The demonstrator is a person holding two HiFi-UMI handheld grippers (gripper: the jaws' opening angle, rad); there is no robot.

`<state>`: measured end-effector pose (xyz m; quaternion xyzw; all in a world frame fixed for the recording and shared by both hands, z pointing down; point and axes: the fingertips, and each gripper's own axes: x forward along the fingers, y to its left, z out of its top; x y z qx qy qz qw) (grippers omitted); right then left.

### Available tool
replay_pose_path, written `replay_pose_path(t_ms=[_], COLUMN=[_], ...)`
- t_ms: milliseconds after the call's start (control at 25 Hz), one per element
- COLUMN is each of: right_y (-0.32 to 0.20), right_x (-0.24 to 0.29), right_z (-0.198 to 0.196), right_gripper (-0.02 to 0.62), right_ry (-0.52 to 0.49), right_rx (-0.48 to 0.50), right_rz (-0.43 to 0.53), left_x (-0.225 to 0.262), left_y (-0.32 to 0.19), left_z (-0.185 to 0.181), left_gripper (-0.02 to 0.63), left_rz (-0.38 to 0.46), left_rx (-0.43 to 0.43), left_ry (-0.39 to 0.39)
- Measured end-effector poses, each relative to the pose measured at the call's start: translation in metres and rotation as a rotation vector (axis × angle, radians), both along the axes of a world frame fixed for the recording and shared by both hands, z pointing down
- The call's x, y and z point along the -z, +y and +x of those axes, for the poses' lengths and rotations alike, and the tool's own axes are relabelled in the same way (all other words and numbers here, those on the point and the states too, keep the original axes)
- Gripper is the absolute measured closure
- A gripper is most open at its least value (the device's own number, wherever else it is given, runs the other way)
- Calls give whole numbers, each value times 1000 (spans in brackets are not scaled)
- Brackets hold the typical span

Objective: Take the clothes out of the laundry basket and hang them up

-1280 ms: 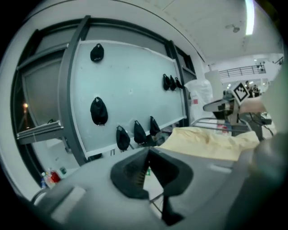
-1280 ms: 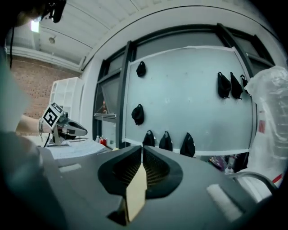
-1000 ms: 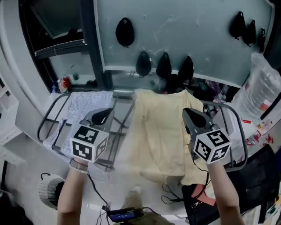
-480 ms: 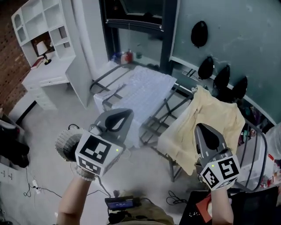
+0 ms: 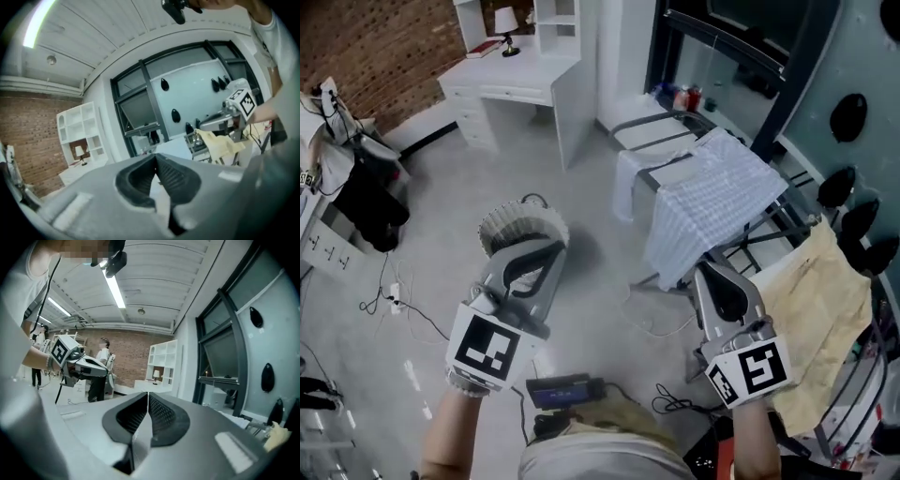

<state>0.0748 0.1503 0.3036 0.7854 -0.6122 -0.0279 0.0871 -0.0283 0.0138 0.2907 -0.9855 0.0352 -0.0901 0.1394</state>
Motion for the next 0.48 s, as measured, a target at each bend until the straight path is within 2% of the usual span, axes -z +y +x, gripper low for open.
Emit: replay_pose_path(t_ms=[120, 240, 480], right_y=[-47, -85, -132], right_x=[-13, -23, -47], right_z=[-38, -70, -112], right_gripper=[584, 584, 591], right_ry=[-5, -22, -65], right_rx=[99, 172, 249], right_rz=[-21, -27, -82], left_x=[-19, -33, -54], left_y=[-34, -63, -91], left_z=[-54, -100, -161], left_gripper=[612, 612, 612], left_rz=[-45, -56, -82], left_rx=[101, 197, 321], left_ry=[-26, -43, -63])
